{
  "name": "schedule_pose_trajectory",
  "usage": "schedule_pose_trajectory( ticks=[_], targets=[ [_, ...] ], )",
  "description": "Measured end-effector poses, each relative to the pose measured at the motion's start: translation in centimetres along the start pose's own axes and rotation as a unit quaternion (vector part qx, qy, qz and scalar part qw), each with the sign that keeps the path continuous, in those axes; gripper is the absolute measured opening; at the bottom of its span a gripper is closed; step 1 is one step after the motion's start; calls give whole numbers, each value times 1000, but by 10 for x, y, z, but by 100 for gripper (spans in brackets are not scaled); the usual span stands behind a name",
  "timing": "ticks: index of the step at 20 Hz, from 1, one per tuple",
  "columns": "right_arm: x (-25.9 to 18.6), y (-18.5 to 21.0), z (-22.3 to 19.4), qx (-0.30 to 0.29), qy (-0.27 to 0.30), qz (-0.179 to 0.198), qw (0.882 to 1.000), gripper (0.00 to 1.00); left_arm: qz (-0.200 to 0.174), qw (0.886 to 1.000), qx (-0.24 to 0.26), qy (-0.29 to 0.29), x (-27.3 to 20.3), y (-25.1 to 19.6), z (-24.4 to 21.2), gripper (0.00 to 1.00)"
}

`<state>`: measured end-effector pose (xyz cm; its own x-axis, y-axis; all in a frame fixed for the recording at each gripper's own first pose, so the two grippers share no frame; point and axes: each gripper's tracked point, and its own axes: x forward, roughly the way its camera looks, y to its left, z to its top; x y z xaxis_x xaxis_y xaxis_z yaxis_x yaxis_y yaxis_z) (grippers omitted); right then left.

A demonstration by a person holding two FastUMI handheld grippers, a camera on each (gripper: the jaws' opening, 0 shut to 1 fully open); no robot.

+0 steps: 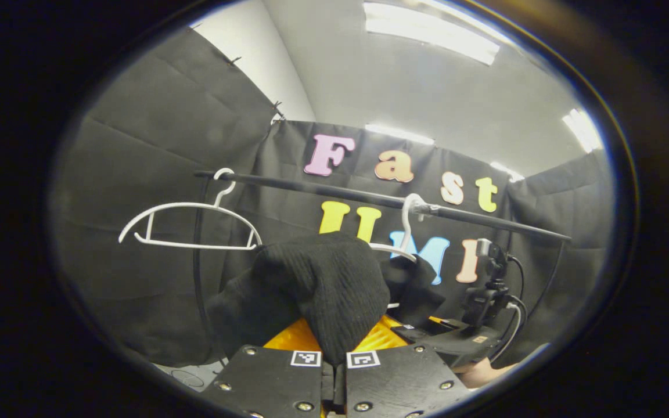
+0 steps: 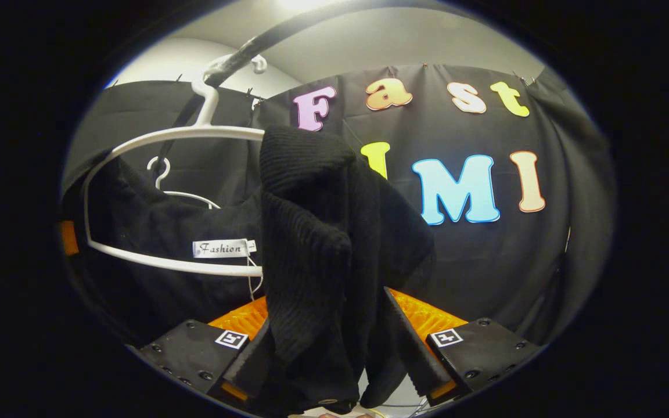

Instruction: Grasp the clothes on the hanger with both hands and then place them into the laundry hamper below.

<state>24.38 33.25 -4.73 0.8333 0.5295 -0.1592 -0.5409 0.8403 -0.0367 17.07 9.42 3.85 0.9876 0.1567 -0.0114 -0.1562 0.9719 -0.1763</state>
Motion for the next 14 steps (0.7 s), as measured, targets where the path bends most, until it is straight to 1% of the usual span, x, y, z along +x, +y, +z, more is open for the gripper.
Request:
schedule_pose_trajectory(
  ticks=[1, 2, 3, 6, 7, 8, 9, 11, 14],
  targets=[
    [3, 0, -1, -1, 0, -1, 1000, 92, -1, 1000, 2, 1, 1, 1, 0, 2],
    [5, 0, 0, 1, 0, 3, 1000, 97, -2, 1000, 5, 2, -1, 1, -2, 1],
    [6, 0, -1, 2, 0, 7, 1000, 93, -2, 1000, 7, 2, -1, 1, -1, 1],
    [10, -4, -4, 2, 3, 28, 1000, 52, -4, 1000, 14, 2, -1, 2, -1, 1],
    [10, -9, -5, 7, 6, 29, 1000, 38, -3, 1000, 16, 1, -1, 3, -1, 1],
    [9, -15, -3, 20, 6, 33, 999, 24, -5, 1000, 18, 0, -1, 2, -2, 1],
    [9, -13, -3, 34, 6, 46, 998, 10, -8, 1000, 20, 0, 0, 3, -2, 1],
    [9, -13, -2, 53, 13, 64, 996, 9, -15, 1000, 23, -1, -1, 4, -2, 1],
    [4, -27, 11, 67, 2, 61, 996, 9, -50, 999, 9, -14, -5, -5, 7, 1]
  ],
)
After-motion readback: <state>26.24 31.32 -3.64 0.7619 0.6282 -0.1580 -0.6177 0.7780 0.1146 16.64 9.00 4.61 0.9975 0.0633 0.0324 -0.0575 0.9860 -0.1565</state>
